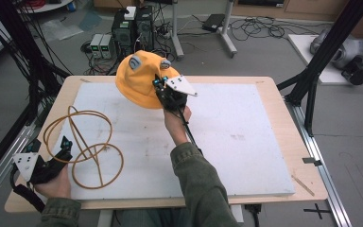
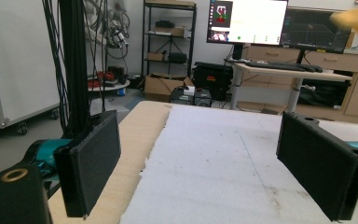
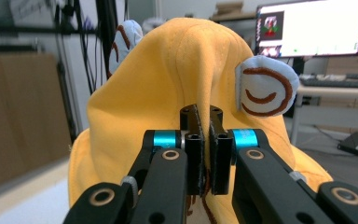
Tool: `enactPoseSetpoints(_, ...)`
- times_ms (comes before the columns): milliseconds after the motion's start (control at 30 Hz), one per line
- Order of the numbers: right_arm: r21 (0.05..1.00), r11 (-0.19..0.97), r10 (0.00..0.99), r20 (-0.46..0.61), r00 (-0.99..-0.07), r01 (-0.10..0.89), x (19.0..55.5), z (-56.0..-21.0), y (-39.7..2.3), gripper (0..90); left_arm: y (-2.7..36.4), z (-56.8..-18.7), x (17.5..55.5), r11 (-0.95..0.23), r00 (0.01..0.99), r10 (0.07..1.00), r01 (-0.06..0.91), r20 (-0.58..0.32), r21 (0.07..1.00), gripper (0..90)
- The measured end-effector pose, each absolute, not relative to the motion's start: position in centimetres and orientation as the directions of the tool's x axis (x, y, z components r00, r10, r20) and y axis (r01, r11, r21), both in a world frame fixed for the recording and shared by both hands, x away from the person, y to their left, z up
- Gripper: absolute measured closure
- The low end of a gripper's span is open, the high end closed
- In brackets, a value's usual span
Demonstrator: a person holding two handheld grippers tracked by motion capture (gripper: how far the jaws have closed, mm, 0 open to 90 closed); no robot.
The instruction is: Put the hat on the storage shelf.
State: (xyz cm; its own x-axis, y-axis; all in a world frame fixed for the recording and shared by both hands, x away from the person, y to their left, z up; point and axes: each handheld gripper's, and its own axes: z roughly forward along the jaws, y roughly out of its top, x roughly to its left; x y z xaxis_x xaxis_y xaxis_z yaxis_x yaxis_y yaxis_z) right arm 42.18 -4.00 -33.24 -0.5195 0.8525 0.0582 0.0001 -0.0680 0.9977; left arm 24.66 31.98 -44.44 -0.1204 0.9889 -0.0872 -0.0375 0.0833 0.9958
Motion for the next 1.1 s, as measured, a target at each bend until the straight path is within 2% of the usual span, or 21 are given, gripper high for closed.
enactPoseSetpoints(200, 0.991, -0.116, 0.859, 0.07, -0.507, -0.06, 41.4, -31.2, -5.6, 88.3, 32.0, -44.5, 24.6, 0.084, -0.124, 0.988, -0.031, -0.088, 0.996, 14.0)
enactPoseSetpoints(600, 0.975, -0.186, 0.824, 0.089, -0.56, -0.118, 40.0, -27.2, -7.6, 88.2, 32.0, -44.5, 24.6, 0.083, -0.125, 0.988, -0.034, -0.087, 0.996, 14.0)
enactPoseSetpoints(867, 0.973, -0.178, 0.818, 0.064, -0.571, -0.145, 39.4, -24.9, -7.5, 88.2, 32.2, -44.5, 24.6, 0.087, -0.126, 0.988, -0.035, -0.091, 0.996, 14.0)
enactPoseSetpoints(900, 0.971, -0.19, 0.805, 0.07, -0.589, -0.145, 39.1, -23.8, -7.3, 88.1, 32.2, -44.5, 24.6, 0.089, -0.127, 0.988, -0.034, -0.092, 0.995, 14.0)
enactPoseSetpoints(1100, 0.971, -0.194, 0.735, 0.048, -0.676, -0.142, 37.9, -22.6, -6.1, 88.0, 32.2, -44.5, 24.6, 0.091, -0.128, 0.987, -0.034, -0.095, 0.995, 14.0)
